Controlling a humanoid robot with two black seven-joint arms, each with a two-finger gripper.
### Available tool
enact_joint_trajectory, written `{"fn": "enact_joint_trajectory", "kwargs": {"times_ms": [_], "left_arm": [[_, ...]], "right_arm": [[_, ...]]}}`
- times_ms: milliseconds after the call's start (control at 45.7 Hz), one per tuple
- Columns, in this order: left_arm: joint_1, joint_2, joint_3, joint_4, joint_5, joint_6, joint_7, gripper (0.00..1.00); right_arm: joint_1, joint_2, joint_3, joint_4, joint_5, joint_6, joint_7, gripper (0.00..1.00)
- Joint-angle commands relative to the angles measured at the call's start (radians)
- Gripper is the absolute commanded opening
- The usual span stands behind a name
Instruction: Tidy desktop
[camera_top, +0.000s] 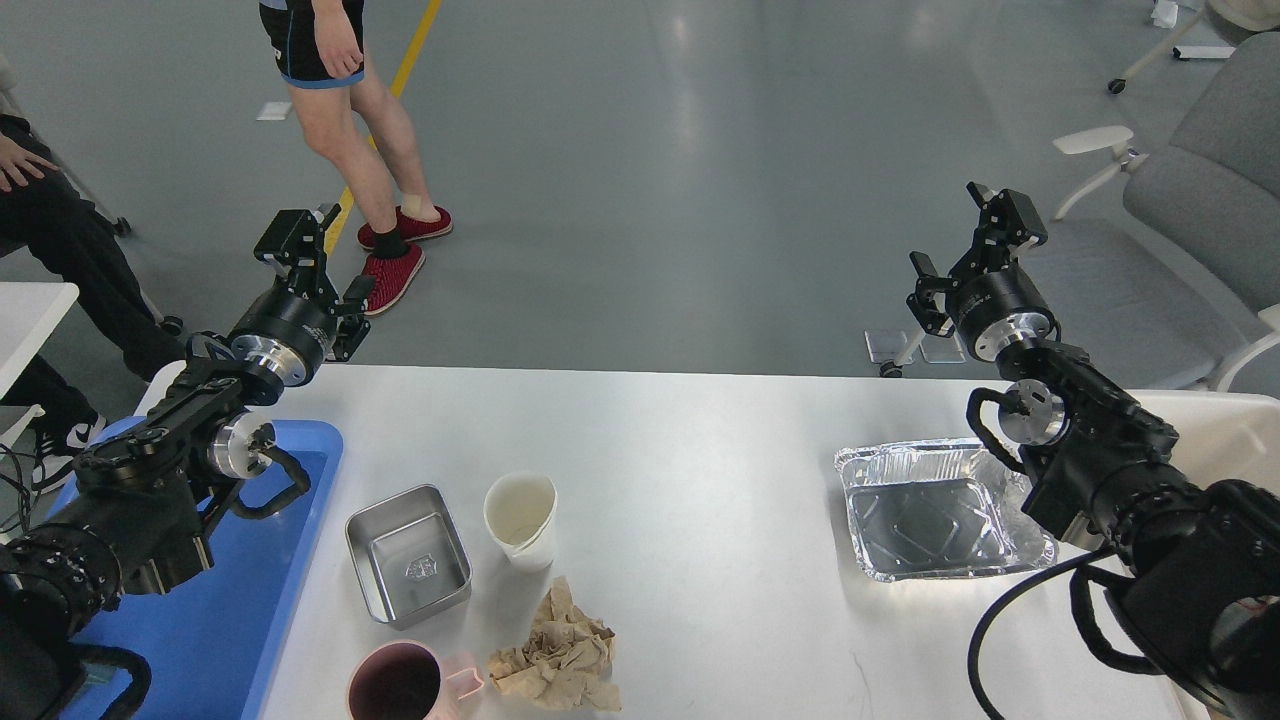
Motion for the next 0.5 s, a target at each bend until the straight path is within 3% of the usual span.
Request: {"fn": "enact_joint_trajectory", "kwargs": {"times_ms": [0,88,219,481], "left_arm": [[-0.009,0.002,-0.002,0.001,0.000,0.019,0.000,0.96],[-0.011,0.001,-0.002,0.001,0.001,0.067,0.004,0.97],[-0.009,0.005,-0.008,0.002,-0.006,0.071,-0.003,0.97],[-0.001,0.019,0.011,0.001,0.005,0.021,0.008,0.96]], "right_arm": [[0.002,-0.003,0.001,0.000,-0.001,0.000,0.000,1.00],[0.002,0.000,0.000,0.000,-0.001,0.000,0.000,1.00],[0.002,0.005,0.000,0.000,0.000,0.000,0.000,1.00],[0.003,0.005,0.000,0.000,-0.001,0.000,0.000,1.00]]}}
